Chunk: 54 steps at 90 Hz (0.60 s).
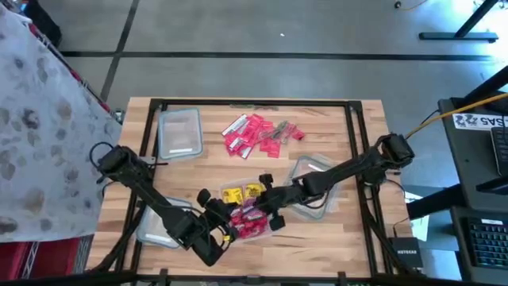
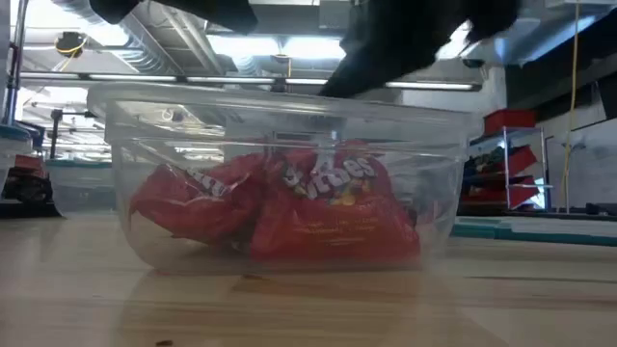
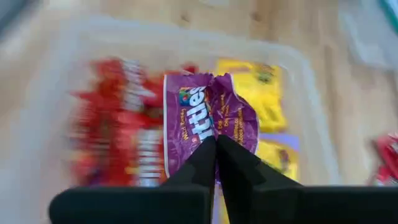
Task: Sort candy
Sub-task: Put the violet candy into the right transparent bin
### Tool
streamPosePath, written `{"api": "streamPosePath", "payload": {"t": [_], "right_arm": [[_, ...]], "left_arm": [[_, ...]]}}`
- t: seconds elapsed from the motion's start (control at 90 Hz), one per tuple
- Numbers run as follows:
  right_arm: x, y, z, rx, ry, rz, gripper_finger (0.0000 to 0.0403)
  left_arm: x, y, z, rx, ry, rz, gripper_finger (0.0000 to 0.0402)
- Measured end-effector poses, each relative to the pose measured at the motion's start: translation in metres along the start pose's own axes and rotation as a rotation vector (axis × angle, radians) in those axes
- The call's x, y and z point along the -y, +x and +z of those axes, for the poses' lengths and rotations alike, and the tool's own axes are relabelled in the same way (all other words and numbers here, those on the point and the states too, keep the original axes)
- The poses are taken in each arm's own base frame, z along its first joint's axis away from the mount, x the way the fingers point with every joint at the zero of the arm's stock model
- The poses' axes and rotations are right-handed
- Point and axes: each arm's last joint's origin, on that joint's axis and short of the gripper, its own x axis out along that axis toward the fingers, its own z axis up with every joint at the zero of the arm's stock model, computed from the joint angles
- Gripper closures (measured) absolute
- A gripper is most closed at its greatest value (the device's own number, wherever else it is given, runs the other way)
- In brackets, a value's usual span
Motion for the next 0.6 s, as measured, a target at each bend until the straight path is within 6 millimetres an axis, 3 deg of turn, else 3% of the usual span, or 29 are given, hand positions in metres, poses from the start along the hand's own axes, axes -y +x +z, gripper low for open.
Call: {"api": "streamPosePath", "payload": {"t": [0.144,0.433,0.6], "right_arm": [[-0.013,0.004,-0.003,-0.019,0.051,0.060,0.0402],[-0.015,0.032,-0.019,-0.071,0.162,-0.031,0.0401],[-0.014,0.028,-0.016,-0.054,0.137,-0.029,0.0360]], "left_arm": [[0.000,0.000,0.000,0.000,-0.003,-0.002,0.0402],[0.001,0.000,0.000,-0.003,-0.027,-0.008,0.0402],[0.001,0.000,0.000,-0.003,-0.026,-0.008,0.0402]]}}
